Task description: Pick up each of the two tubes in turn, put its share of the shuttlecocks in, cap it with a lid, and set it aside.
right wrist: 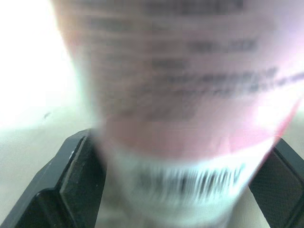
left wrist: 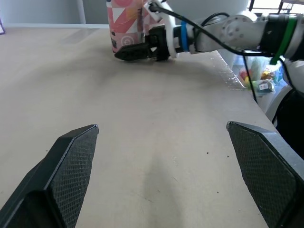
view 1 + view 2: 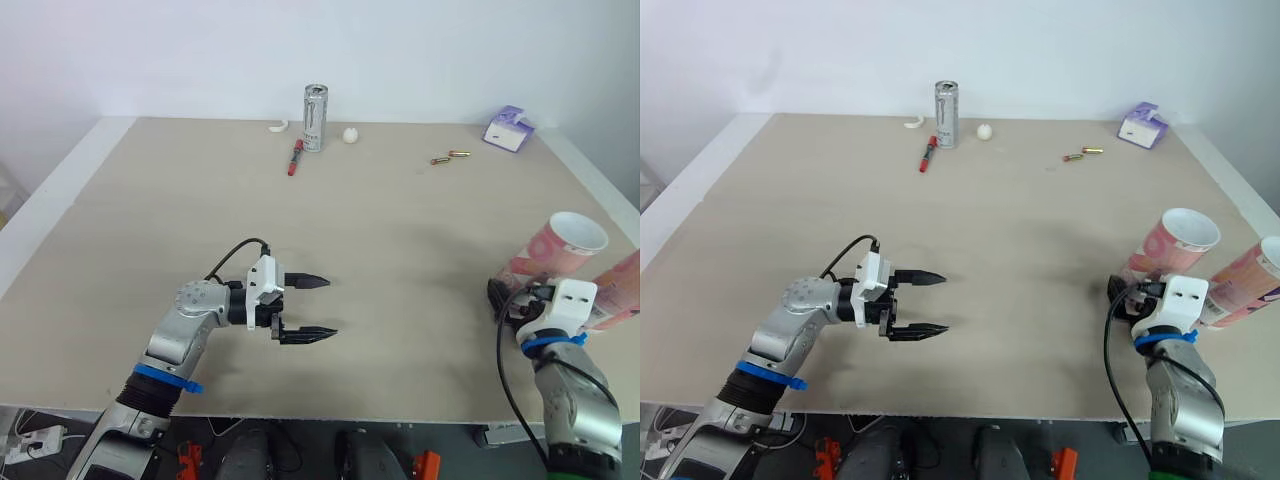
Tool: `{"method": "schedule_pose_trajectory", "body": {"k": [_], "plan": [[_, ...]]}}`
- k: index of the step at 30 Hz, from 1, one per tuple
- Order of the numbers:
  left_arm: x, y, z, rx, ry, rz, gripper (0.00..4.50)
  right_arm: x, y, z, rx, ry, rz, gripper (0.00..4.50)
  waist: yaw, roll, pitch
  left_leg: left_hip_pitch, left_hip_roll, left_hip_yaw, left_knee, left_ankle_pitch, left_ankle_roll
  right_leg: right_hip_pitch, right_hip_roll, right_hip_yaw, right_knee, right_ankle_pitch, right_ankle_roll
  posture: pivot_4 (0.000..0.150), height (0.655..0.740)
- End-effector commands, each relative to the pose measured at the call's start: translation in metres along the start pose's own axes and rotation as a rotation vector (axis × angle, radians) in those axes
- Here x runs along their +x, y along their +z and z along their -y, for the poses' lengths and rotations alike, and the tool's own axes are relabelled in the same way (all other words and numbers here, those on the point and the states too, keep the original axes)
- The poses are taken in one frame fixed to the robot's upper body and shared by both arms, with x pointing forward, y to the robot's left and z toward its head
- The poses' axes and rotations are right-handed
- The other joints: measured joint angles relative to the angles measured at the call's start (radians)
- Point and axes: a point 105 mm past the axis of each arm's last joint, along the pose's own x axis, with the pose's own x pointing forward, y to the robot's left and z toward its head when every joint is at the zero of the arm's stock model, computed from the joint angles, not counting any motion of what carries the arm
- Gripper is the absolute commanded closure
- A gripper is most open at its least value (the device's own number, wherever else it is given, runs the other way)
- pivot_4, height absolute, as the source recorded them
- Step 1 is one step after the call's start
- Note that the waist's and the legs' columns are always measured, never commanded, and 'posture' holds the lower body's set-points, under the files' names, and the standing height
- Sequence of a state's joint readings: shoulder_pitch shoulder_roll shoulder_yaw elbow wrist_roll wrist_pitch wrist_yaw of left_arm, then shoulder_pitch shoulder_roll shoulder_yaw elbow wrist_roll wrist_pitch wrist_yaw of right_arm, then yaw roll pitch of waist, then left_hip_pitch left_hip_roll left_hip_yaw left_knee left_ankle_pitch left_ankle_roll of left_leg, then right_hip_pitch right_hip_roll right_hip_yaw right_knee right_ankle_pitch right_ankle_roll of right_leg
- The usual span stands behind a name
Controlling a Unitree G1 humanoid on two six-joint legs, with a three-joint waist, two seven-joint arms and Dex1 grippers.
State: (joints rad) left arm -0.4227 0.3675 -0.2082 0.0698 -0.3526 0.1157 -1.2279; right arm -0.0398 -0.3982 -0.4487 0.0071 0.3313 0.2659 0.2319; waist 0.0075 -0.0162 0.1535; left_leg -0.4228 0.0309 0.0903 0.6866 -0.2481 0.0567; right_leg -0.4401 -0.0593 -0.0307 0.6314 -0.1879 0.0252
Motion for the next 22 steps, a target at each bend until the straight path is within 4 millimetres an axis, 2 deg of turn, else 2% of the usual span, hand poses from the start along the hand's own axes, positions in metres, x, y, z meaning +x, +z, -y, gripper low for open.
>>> {"method": "schedule_pose_trajectory", "body": {"k": [1, 4, 7, 12, 15, 17, 22], "plan": [[0.002, 0.008, 0.0, 0.041, -0.015, 0.008, 0.0, -0.016, 0.019, -0.003, -0.015, 0.007, 0.051, 0.1, 0.0, 0.0, 0.0, 0.0, 0.0, 0.0, 0.0, 0.0, 0.0, 0.0, 0.0, 0.0, 0.0, 0.0, 0.0, 0.15, 0.74], [0.001, 0.008, -0.002, 0.034, -0.004, 0.004, 0.0, -0.038, 0.02, -0.01, -0.065, 0.062, 0.034, 0.1, 0.0, 0.001, 0.0, 0.0, 0.0, 0.0, 0.0, 0.0, 0.0, 0.0, 0.0, 0.0, 0.0, 0.0, 0.0, 0.15, 0.74], [-0.001, 0.007, -0.008, 0.025, 0.026, -0.004, 0.0, -0.049, 0.024, -0.023, -0.174, 0.192, 0.036, 0.1, 0.0, 0.001, -0.001, 0.0, 0.0, 0.0, 0.0, 0.0, 0.0, 0.0, 0.0, 0.0, 0.0, 0.0, 0.0, 0.15, 0.74], [-0.012, 0.004, -0.021, 0.028, 0.096, -0.037, 0.0, -0.07, 0.04, -0.052, -0.193, 0.513, 0.122, 0.1, -0.001, 0.001, 0.0, 0.001, 0.0, 0.0, 0.001, 0.0, 0.0, 0.0, 0.001, 0.001, 0.0, 0.0, 0.0, 0.15, 0.74], [-0.024, -0.001, -0.031, 0.031, 0.153, -0.084, 0.0, -0.079, 0.039, -0.074, -0.267, 0.73, 0.127, 0.1, -0.001, 0.001, 0.0, 0.001, 0.001, -0.001, 0.001, 0.0, 0.0, 0.0, 0.002, 0.0, 0.0, 0.0, 0.0, 0.15, 0.74], [-0.034, -0.005, -0.038, 0.045, 0.187, -0.122, 0.0, -0.08, 0.036, -0.086, -0.304, 0.844, 0.119, 0.1, -0.001, 0.0, 0.0, 0.001, 0.0, -0.001, 0.001, 0.0, 0.0, 0.0, 0.002, 0.0, 0.0, 0.0, 0.0, 0.15, 0.74], [-0.065, -0.007, -0.055, 0.071, 0.282, -0.183, 0.0, -0.058, 0.037, -0.102, -0.321, 0.965, 0.13, 0.1, -0.001, -0.002, 0.001, 0.002, 0.0, -0.002, 0.001, 0.0, 0.001, 0.0, 0.002, 0.0, 0.0, 0.001, -0.002, 0.15, 0.74]]}}
